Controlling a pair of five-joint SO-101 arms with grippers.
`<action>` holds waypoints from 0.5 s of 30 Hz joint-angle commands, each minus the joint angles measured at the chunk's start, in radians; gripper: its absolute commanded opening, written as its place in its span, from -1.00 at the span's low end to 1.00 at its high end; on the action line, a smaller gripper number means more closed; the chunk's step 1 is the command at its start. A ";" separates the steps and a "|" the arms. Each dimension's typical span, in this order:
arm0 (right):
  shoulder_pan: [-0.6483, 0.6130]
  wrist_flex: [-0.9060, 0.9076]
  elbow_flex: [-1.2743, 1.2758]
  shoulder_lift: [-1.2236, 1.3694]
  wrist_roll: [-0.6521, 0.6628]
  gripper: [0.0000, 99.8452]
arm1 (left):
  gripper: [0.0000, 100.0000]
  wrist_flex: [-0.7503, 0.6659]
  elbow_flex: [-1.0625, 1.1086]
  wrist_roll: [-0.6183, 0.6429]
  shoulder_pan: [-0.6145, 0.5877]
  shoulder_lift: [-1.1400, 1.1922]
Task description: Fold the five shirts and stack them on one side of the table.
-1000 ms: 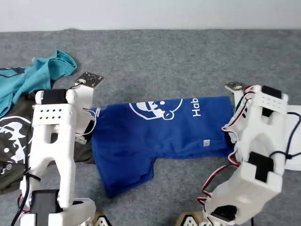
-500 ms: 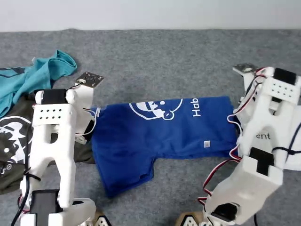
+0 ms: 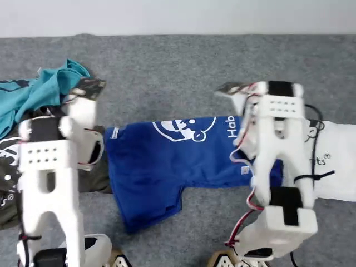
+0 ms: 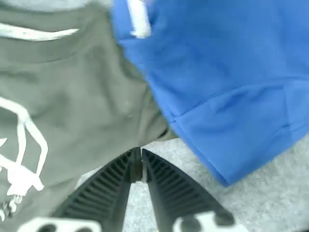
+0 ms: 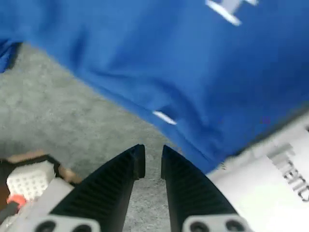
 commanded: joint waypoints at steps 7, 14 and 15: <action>0.031 -0.133 0.025 -0.081 0.011 -0.85 | -0.99 0.021 0.025 -0.089 -0.265 -0.044; 0.142 -0.139 0.026 -0.081 -0.074 -0.75 | -0.99 0.021 0.084 -0.089 -0.292 -0.048; 0.162 -0.122 0.026 -0.081 -0.092 -0.69 | -0.99 0.021 0.090 -0.089 -0.290 -0.048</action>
